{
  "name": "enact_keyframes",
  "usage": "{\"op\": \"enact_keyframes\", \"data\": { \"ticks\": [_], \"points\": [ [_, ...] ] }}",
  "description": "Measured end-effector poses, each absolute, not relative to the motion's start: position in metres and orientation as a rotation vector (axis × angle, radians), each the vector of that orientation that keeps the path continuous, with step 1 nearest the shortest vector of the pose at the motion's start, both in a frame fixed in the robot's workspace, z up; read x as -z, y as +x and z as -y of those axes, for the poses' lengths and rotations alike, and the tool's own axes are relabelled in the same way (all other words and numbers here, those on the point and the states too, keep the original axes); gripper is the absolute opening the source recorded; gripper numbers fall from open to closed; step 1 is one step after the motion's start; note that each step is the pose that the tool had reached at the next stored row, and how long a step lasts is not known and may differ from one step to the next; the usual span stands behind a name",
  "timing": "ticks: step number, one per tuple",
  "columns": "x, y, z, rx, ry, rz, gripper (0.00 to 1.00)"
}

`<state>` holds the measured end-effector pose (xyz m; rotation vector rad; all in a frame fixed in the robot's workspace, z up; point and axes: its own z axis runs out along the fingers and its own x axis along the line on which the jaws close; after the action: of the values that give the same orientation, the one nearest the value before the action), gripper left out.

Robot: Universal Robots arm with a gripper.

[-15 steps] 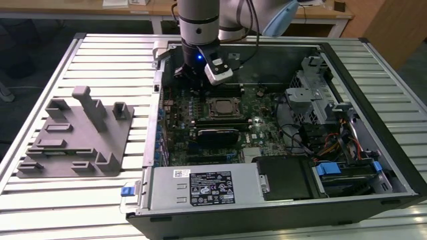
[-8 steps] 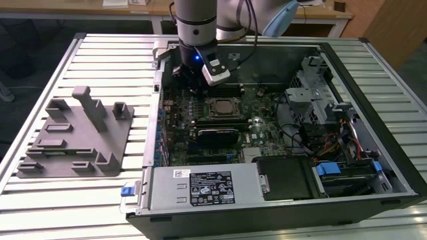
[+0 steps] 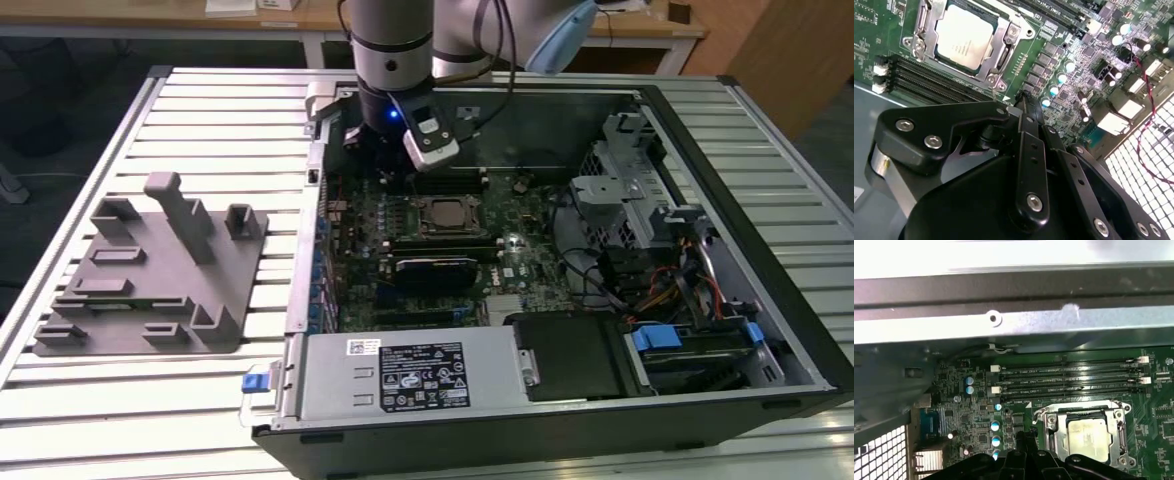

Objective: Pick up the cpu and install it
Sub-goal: 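Install the first cpu locking lever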

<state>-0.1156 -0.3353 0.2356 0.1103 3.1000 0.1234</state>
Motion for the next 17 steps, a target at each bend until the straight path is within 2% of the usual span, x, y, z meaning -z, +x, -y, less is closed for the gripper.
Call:
{"op": "enact_keyframes", "data": {
  "ticks": [7,14,17],
  "points": [
    [-0.2410,-0.1175,0.3356,-0.145,0.110,-3.097,0.11],
    [-0.2411,-0.1210,0.3368,-0.202,0.111,-3.095,0.11],
    [-0.2410,-0.1211,0.3375,-0.246,0.112,-3.093,0.11]
  ]
}}
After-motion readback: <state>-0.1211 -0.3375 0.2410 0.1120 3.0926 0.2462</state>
